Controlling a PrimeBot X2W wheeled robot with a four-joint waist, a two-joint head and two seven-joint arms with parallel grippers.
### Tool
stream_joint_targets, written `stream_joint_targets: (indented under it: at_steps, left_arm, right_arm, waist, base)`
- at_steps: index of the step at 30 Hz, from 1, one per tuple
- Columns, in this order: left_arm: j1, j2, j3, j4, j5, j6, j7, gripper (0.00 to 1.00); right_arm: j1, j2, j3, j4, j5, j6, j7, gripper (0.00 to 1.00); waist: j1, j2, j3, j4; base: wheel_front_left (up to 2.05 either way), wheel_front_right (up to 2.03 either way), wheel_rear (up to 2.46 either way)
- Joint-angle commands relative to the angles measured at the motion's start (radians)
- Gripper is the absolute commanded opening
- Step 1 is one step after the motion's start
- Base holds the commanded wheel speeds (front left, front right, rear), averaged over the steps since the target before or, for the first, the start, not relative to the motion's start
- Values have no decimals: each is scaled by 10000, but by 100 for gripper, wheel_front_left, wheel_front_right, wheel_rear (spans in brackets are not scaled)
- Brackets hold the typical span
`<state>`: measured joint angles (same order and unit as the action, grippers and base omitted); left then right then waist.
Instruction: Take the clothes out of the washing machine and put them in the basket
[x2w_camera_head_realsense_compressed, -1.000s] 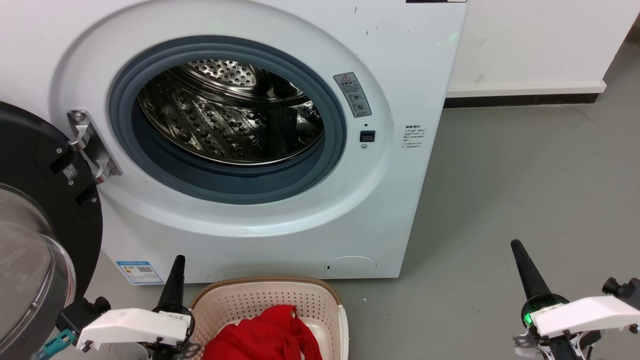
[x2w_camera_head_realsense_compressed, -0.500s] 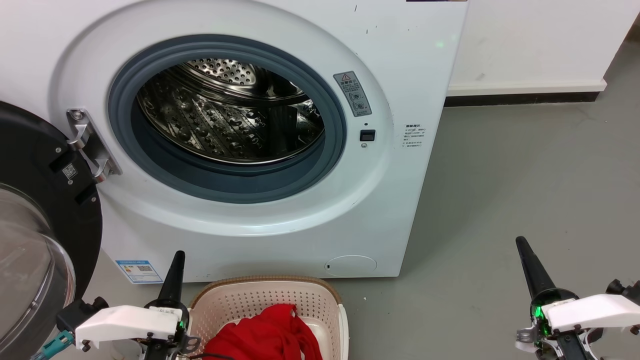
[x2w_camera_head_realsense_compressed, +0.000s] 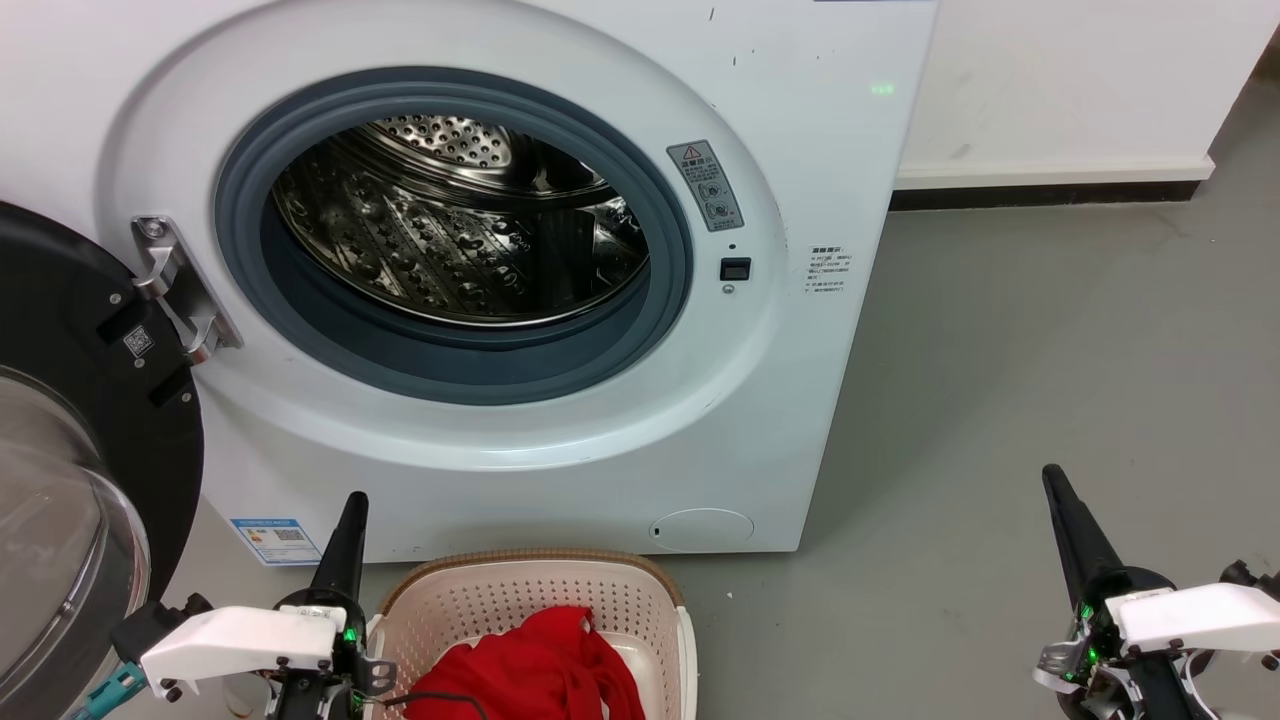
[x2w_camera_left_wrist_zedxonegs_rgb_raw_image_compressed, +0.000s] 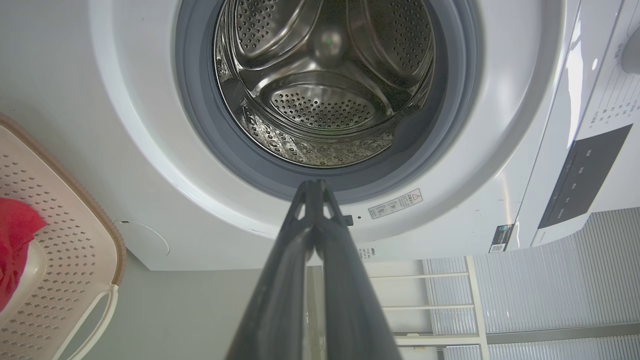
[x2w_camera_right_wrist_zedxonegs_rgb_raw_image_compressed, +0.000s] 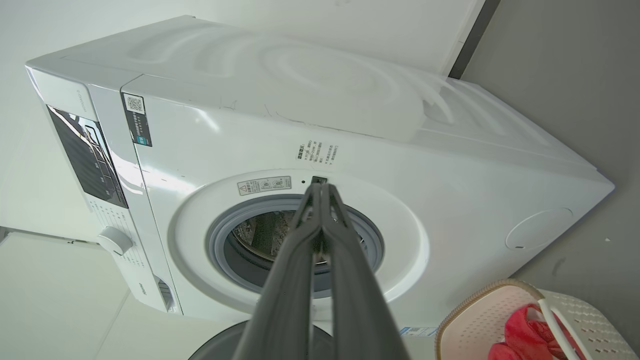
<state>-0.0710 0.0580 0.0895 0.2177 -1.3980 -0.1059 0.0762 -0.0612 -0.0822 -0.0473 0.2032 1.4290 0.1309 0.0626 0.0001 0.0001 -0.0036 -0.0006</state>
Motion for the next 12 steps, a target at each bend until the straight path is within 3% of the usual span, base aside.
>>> stream_joint_targets:
  at_steps: [1,12]
  left_arm:
    - [-211,4,43,-18,-141,-69,31,0]
    - [-292,-39,137,120,-1017,-160,191,0]
  right_arm:
    - [-242,-6,-28,21,174,-3,46,0]
    - [-333,21,-151,187,1037,-2,113,0]
  waist:
    - [0,-1,1,0]
    - [0,-1,28,2]
  base:
    - [0,0,0]
    - [0,0,0]
